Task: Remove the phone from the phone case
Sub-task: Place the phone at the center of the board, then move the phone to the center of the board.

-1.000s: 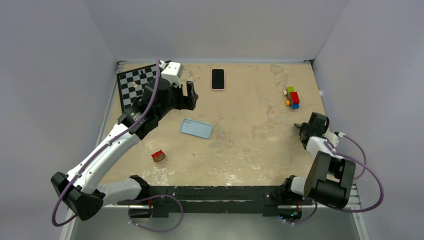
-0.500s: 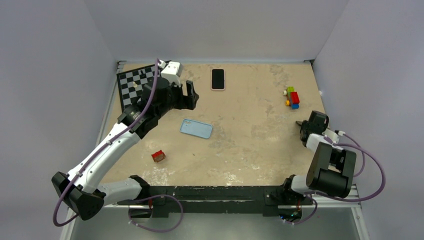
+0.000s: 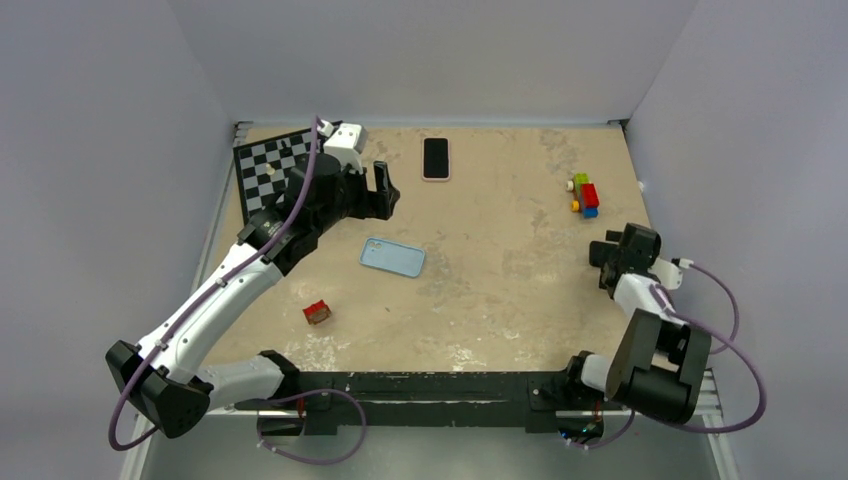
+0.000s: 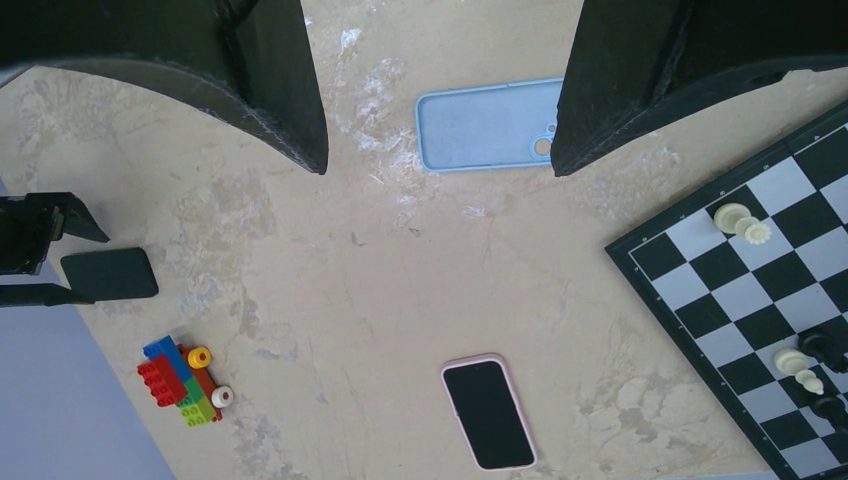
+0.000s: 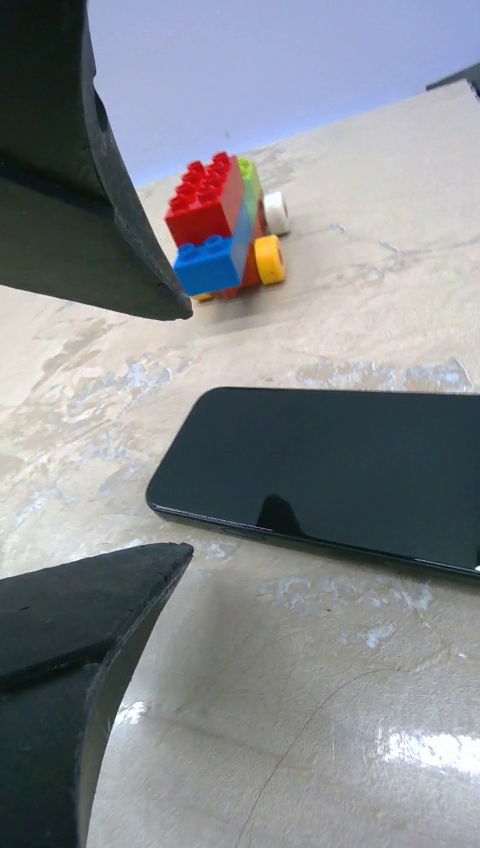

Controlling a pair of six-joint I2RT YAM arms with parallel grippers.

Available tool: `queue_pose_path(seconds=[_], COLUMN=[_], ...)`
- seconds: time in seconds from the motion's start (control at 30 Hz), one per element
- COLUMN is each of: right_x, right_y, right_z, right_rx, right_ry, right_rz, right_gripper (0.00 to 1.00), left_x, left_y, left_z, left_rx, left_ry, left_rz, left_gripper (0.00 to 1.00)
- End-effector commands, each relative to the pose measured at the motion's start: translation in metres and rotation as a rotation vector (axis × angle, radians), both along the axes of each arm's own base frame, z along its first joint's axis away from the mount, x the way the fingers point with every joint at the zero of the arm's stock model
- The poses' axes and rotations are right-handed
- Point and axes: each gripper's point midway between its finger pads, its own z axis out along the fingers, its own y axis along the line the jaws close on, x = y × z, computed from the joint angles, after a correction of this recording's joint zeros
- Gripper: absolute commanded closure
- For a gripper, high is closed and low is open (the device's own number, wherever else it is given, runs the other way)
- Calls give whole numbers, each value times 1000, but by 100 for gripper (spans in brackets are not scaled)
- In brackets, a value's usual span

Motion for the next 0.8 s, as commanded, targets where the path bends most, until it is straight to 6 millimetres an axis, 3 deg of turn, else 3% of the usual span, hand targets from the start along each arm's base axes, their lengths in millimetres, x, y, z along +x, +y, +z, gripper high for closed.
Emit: queue_pose_path(seconds=[0.0,0.13,0.2,0.27,0.37,0.47,0.63,0.77], right_x=[-21,-31,-23,-1,36,68,113,156], right_y=[3,28,42,68,125,188,256,289], right_z=[11,12,27,51,73,77,74,71], right_rx=[-81,-111,-199,-318,-450,-487,-564,-612], right_ry=[81,127,128,102,52,42,82,110], right_rz=[83,251,364,558,926,1201,1425,1498], right_gripper=[14,14,14,16,22,21,19,17], left_x=[3,3,3,6,10,13,23,31], left_y=[1,-2,-5,-4,-3,0,11,8], left_z=[14,11,9,5,-1,-6,-13,-26], left_rx=[-28,-33,-38,-29,-9,-1,-4,-72], left_ry=[-34,-22,-14,-12,2,13,33,114], left_rz=[10,2,-7,0,12,28,74,57], left_gripper=[15,15,15,15,14,14,11,11])
